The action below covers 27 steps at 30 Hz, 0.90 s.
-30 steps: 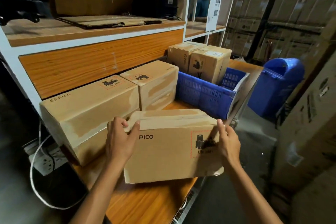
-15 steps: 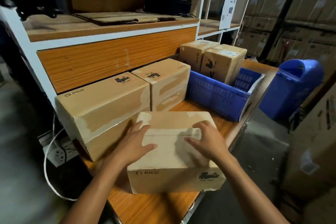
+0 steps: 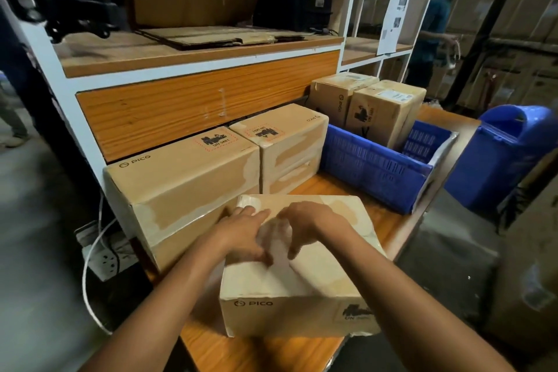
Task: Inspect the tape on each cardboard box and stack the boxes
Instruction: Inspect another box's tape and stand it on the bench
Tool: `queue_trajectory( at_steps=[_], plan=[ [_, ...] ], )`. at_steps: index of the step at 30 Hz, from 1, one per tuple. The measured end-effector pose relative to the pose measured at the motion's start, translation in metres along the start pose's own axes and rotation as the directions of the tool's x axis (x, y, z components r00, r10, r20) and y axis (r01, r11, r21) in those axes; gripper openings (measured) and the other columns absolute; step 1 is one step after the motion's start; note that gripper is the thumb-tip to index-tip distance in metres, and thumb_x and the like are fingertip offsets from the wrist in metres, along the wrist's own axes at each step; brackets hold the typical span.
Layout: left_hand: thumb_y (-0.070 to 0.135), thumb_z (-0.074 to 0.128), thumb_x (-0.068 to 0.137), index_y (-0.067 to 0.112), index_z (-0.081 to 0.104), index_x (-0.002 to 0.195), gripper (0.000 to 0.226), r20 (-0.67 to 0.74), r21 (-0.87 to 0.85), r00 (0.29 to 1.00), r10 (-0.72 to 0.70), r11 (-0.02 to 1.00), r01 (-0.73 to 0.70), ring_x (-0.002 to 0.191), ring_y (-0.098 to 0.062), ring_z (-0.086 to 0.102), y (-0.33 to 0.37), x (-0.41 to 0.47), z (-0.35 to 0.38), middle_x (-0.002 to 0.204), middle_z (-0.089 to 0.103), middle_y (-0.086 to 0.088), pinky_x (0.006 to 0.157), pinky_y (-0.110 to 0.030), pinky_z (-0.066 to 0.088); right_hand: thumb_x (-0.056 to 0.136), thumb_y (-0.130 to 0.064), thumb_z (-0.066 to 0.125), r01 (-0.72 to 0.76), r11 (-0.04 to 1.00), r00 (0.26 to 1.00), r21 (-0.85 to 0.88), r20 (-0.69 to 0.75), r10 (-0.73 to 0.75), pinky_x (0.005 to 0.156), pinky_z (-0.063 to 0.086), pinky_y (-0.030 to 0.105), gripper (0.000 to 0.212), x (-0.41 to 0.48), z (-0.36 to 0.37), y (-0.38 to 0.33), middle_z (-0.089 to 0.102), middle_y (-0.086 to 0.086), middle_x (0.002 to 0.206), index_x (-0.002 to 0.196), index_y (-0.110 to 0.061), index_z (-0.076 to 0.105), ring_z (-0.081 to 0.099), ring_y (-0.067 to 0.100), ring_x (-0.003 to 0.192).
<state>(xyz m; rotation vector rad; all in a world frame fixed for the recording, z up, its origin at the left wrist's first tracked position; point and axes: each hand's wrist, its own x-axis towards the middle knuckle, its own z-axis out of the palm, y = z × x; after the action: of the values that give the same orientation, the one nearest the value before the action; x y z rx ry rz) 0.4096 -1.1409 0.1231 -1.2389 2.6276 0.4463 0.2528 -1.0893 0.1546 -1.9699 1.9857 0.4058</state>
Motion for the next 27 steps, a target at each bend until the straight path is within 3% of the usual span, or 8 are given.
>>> queue_trajectory(
  at_steps=[3,5,10,14,20,22,24,27],
  plan=[
    [0.064,0.074,0.074,0.028,0.018,0.159,0.108,0.076,0.139,0.997,-0.033,0.99,0.022,0.152,-0.031,0.007,0.004,0.01,-0.009,0.165,0.01,-0.009,0.12,-0.044,0.02,0.078,-0.037,0.084,0.02,0.999,0.993,-0.049,0.118,-0.014,0.105,0.043,0.042,0.084,0.008,0.0,0.004,0.056,0.001,0.141,0.15,-0.027,0.042,0.05,0.026,0.128],
    [0.06,0.08,0.069,0.025,0.032,0.152,0.102,0.101,0.199,0.993,-0.062,0.979,0.041,0.146,-0.033,0.019,0.012,0.018,-0.017,0.157,0.021,-0.012,0.115,-0.046,0.031,0.078,-0.037,0.083,0.038,0.999,0.993,-0.026,0.108,-0.035,0.103,0.044,0.04,0.081,0.007,0.002,0.006,0.057,0.0,0.139,0.149,-0.029,0.044,0.051,0.025,0.126],
    [0.064,0.087,0.055,0.027,0.039,0.145,0.108,0.102,0.073,0.994,0.03,0.997,-0.038,0.127,-0.027,0.044,0.051,0.039,-0.02,0.144,0.04,-0.004,0.1,-0.043,0.046,0.08,-0.031,0.083,0.027,0.997,0.996,0.077,0.079,-0.033,0.099,0.04,0.032,0.071,-0.011,-0.004,0.034,0.058,-0.001,0.137,0.144,-0.026,0.052,0.051,0.022,0.127],
    [0.06,0.086,0.061,0.028,0.022,0.157,0.12,0.094,0.086,0.992,0.086,0.992,-0.094,0.147,-0.034,0.021,0.078,0.05,-0.006,0.162,0.018,-0.009,0.114,-0.052,0.034,0.077,-0.031,0.085,-0.099,0.994,0.993,0.05,0.066,0.095,0.101,0.041,0.034,0.083,-0.021,0.003,0.064,0.054,0.001,0.142,0.149,-0.023,0.045,0.05,0.024,0.127],
    [0.054,0.084,0.068,0.03,0.023,0.157,0.111,0.124,0.068,0.987,0.105,0.991,-0.114,0.147,-0.035,0.021,0.082,0.052,-0.013,0.163,0.018,-0.009,0.116,-0.049,0.031,0.076,-0.028,0.085,-0.163,0.961,0.984,0.225,-0.033,0.174,0.098,0.045,0.036,0.075,-0.025,0.017,0.073,0.058,-0.001,0.136,0.144,-0.025,0.051,0.053,0.022,0.121],
    [0.067,0.074,0.073,0.035,0.018,0.158,0.106,0.077,0.016,0.985,0.155,0.987,-0.157,0.153,-0.031,0.007,0.07,0.047,0.005,0.168,0.005,-0.003,0.121,-0.05,0.017,0.084,-0.032,0.077,-0.179,0.941,0.973,0.286,-0.093,0.213,0.098,0.047,0.037,0.06,-0.033,0.034,0.076,0.057,0.0,0.135,0.14,-0.027,0.054,0.054,0.02,0.118],
    [0.083,0.045,0.079,0.041,0.006,0.158,0.099,-0.013,0.021,0.982,0.19,0.982,-0.189,0.154,-0.023,-0.012,0.058,0.039,0.03,0.166,-0.013,0.004,0.122,-0.049,-0.001,0.095,-0.042,0.061,-0.177,0.952,0.958,0.251,-0.18,0.225,0.107,0.044,0.046,0.05,-0.044,0.062,0.077,0.047,0.003,0.149,0.142,-0.031,0.05,0.048,0.023,0.129],
    [0.087,0.015,0.078,0.042,0.007,0.158,0.091,-0.171,0.016,0.974,0.152,0.988,-0.152,0.154,-0.02,-0.012,0.051,0.03,0.051,0.166,-0.011,0.007,0.122,-0.049,-0.005,0.1,-0.062,0.036,-0.179,0.948,0.92,0.262,-0.297,0.256,0.121,0.012,0.059,0.061,-0.055,0.096,0.081,0.006,0.0,0.169,0.156,-0.041,0.023,0.007,0.029,0.155]
  ],
)
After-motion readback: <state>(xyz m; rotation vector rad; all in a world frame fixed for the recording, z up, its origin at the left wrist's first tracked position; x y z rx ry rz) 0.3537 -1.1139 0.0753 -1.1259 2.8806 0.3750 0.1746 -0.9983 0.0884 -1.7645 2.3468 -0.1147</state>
